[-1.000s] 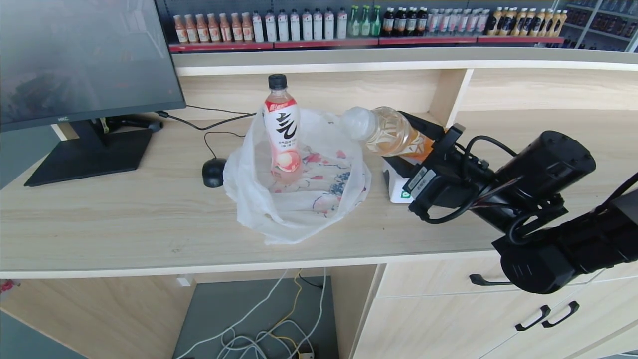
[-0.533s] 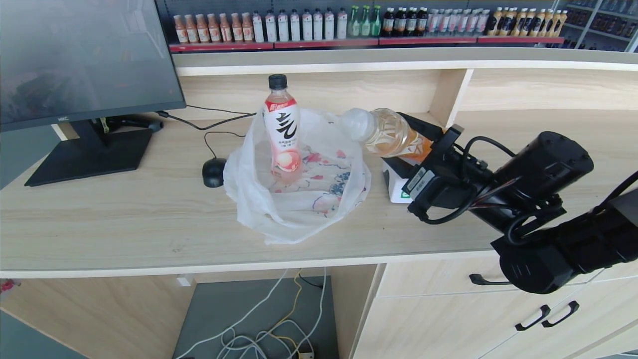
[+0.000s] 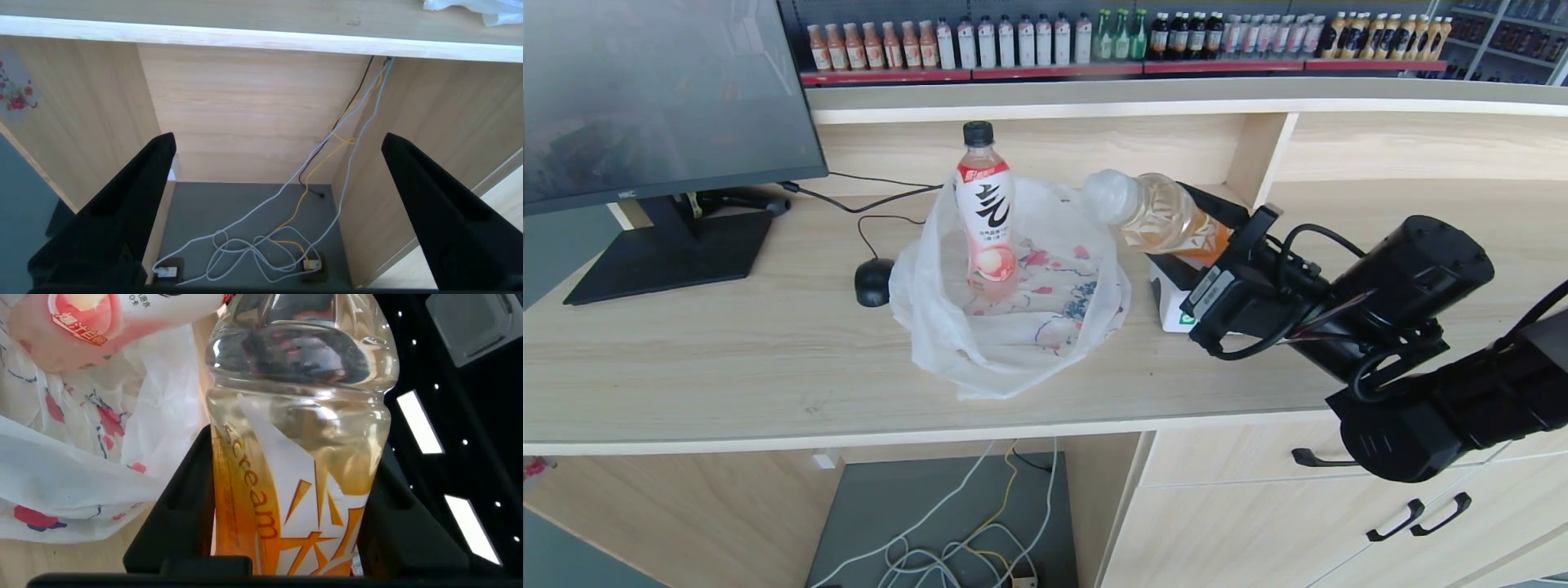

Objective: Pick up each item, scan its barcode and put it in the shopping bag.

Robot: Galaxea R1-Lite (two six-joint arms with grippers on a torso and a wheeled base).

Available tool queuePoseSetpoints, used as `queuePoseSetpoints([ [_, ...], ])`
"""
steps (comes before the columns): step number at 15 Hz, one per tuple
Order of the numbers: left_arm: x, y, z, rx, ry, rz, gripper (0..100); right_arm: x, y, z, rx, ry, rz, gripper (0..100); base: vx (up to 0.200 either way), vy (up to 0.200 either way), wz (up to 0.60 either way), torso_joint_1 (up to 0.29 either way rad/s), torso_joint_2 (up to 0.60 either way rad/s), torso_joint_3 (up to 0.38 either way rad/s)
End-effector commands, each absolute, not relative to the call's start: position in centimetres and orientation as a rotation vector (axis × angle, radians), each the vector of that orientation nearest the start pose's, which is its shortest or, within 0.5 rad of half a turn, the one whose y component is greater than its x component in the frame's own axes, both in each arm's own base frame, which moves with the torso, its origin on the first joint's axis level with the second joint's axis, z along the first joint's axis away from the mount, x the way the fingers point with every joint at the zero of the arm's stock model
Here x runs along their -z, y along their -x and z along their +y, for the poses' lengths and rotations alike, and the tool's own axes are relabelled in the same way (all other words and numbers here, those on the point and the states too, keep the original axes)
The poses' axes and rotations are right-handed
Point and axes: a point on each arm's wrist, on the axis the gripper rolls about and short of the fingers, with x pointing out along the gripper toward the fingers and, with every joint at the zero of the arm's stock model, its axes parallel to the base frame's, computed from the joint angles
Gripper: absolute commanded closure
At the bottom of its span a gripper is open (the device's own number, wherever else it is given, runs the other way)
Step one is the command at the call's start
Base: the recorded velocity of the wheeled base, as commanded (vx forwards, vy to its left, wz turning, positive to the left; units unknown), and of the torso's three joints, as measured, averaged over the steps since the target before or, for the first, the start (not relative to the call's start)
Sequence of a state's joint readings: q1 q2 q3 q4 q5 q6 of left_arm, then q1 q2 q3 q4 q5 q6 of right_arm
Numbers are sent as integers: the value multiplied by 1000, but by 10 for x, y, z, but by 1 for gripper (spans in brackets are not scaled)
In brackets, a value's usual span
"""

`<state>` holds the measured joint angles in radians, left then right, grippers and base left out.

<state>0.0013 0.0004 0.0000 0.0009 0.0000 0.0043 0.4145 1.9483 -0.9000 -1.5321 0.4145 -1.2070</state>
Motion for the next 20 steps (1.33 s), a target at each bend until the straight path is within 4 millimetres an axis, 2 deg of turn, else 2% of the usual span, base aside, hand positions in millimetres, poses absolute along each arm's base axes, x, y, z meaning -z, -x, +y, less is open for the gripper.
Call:
queuePoseSetpoints([
  [1, -75, 23, 0, -2, -5, 2, 0, -226, -313, 148, -376, 1069, -928, 100, 0, 0, 0, 0, 0, 0],
  [3, -75, 23, 0, -2, -5, 0, 0, -238, -307, 147, -377, 1005, -926, 100, 0, 0, 0, 0, 0, 0],
  [5, -75, 23, 0, -2, -5, 0, 0, -244, -306, 148, -312, 818, -839, 100, 0, 0, 0, 0, 0, 0],
  [7, -75, 23, 0, -2, -5, 0, 0, -256, -309, 149, -296, 688, -834, 100, 0, 0, 0, 0, 0, 0],
  [9, -75, 23, 0, -2, -5, 2, 0, -255, -310, 148, -290, 463, -751, 100, 0, 0, 0, 0, 0, 0],
  [12, -75, 23, 0, -2, -5, 0, 0, -255, -308, 144, -278, 268, -675, 100, 0, 0, 0, 0, 0, 0],
  [17, -75, 23, 0, -2, -5, 2, 0, -258, -296, 150, -357, 70, -637, 100, 0, 0, 0, 0, 0, 0],
  [20, -75, 23, 0, -2, -5, 2, 0, -259, -286, 150, -333, 11, -638, 100, 0, 0, 0, 0, 0, 0],
])
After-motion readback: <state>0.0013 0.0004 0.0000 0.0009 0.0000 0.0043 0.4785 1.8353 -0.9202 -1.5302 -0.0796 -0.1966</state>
